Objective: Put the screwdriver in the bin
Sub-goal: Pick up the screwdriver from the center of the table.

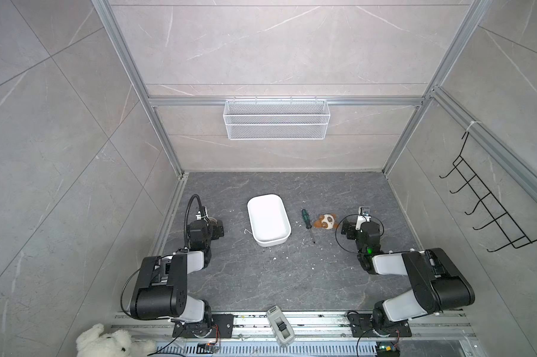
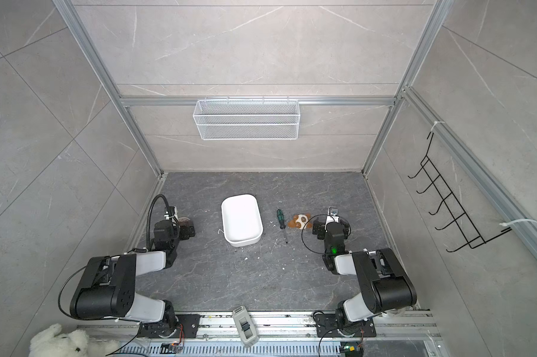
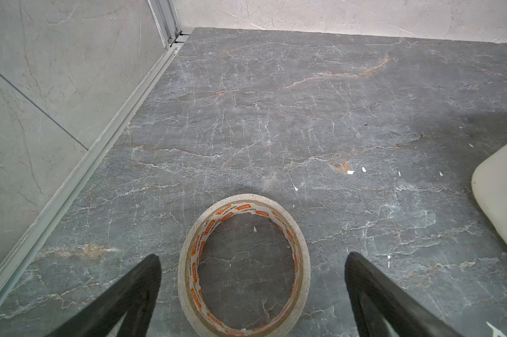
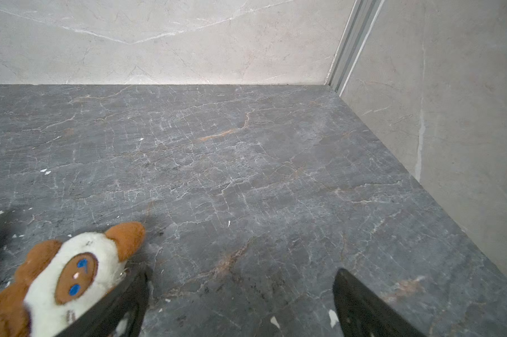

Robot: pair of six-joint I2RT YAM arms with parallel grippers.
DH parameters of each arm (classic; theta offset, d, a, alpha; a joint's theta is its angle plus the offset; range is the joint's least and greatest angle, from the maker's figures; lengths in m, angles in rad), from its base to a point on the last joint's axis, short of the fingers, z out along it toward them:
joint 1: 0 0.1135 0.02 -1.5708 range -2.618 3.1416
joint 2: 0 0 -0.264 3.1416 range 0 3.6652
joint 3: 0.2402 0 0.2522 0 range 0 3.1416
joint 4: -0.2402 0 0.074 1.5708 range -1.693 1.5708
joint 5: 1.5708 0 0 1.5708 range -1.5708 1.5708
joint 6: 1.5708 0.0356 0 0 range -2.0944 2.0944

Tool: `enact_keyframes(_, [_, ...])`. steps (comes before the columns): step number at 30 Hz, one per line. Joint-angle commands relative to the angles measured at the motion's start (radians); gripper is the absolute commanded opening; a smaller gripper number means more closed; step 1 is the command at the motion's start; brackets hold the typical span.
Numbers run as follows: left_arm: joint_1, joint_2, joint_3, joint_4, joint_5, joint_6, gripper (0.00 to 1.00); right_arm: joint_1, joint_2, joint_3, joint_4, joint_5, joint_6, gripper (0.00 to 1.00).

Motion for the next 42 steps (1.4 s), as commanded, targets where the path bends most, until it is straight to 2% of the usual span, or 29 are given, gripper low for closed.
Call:
enact_keyframes(1, [0.004, 0.001, 0.018, 0.034, -0.002, -0.008, 1.00, 0.004, 0.001, 0.008, 0.021, -0.006, -0.004, 0.99])
enact_keyframes(41, [0.003, -0.004, 0.012, 0.044, -0.009, -0.003, 1.00, 0.004, 0.001, 0.006, 0.023, -0.005, -0.005, 0.99])
enact_keyframes(42, [-0.005, -0.022, 0.033, -0.010, -0.013, 0.005, 1.00, 0.004, -0.001, 0.005, 0.025, -0.007, -0.005, 0.99])
